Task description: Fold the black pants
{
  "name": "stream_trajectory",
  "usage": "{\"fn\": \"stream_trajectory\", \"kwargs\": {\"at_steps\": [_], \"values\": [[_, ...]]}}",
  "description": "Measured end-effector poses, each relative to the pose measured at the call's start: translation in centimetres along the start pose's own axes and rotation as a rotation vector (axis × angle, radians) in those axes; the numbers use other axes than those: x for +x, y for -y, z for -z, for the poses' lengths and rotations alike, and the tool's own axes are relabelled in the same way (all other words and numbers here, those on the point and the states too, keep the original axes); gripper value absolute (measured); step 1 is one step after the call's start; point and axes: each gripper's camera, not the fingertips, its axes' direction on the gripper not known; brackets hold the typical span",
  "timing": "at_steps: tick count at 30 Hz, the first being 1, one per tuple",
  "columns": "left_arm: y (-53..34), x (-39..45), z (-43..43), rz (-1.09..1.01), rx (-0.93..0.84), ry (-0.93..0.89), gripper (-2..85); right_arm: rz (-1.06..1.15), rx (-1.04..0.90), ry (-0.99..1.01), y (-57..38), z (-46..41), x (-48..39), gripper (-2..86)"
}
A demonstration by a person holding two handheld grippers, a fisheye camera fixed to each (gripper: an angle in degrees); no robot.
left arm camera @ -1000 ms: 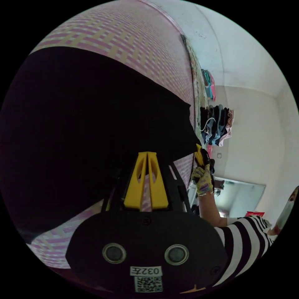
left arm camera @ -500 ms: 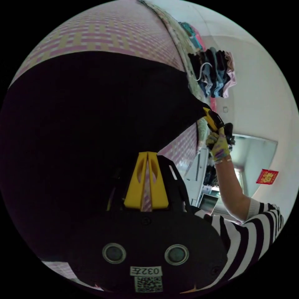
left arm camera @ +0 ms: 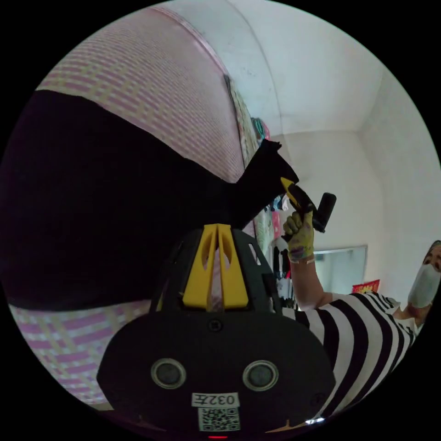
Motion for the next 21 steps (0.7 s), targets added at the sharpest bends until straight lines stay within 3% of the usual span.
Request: {"fn": "stream_trajectory", "kwargs": {"at_steps": [4,8,17,21], "values": [[-2.8,-2.3,5.7,0.078,0.150,0.070,-0.9,0.041,-0.202,0.162,-3.2,-10.5,-5.3,3.0],[-4.0,-4.4,7.7,0.161,0.212,-0.008,-0.9,0.025,-0.428,0.113,-6.1,-17.8,-5.6,3.1],[-3.0,-3.6,9.1,0.120,0.217,-0.051,-0.9,0.095,-0.233,0.109,-4.9,-11.1,-5.3,3.1],[-2.5,-3.0,8.9,0.113,0.198,-0.044,-0.9,0.116,-0.271,0.091,-6.1,-11.5,-4.9,3.8]]}}
